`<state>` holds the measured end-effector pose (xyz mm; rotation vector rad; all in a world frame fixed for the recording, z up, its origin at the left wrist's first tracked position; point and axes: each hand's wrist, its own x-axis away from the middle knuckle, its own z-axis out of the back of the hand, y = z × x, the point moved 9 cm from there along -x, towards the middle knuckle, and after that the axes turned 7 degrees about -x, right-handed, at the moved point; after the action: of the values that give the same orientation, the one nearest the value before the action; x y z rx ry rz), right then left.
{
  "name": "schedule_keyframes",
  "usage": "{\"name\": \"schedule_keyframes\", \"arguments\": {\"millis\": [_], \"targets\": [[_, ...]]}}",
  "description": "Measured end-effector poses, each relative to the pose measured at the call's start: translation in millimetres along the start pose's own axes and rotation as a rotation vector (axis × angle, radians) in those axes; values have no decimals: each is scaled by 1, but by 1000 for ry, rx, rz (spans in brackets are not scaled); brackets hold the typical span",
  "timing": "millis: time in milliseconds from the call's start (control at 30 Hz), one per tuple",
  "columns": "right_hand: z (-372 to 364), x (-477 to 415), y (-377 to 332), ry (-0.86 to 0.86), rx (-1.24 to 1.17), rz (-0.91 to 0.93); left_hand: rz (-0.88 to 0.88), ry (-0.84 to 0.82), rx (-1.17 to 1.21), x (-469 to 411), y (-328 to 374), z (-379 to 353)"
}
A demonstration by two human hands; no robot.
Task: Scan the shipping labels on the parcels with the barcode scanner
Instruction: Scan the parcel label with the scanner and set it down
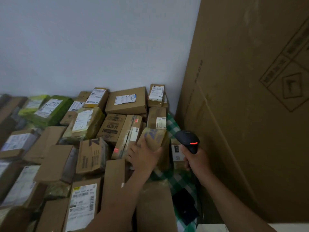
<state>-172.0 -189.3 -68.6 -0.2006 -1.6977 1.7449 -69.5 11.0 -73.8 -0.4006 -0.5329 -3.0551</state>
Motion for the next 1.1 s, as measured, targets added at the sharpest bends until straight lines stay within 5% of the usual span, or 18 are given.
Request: {"name": "schedule_keyframes", "arguments": {"millis": [233, 467, 700, 833, 1100], "targets": [[14, 18, 20, -34, 30, -5, -105, -141, 91, 21, 10, -31], [14, 50, 22, -96, -11, -20, -117, -35, 110, 69, -28, -29], [34, 101, 49, -74, 45, -36, -80, -239, -175, 151, -63, -85], [44, 141, 90, -68, 66, -101, -129, -144, -307, 169, -78, -104], [23, 168, 171, -109, 102, -234, 1, -192, 132, 192, -111, -114]]}}
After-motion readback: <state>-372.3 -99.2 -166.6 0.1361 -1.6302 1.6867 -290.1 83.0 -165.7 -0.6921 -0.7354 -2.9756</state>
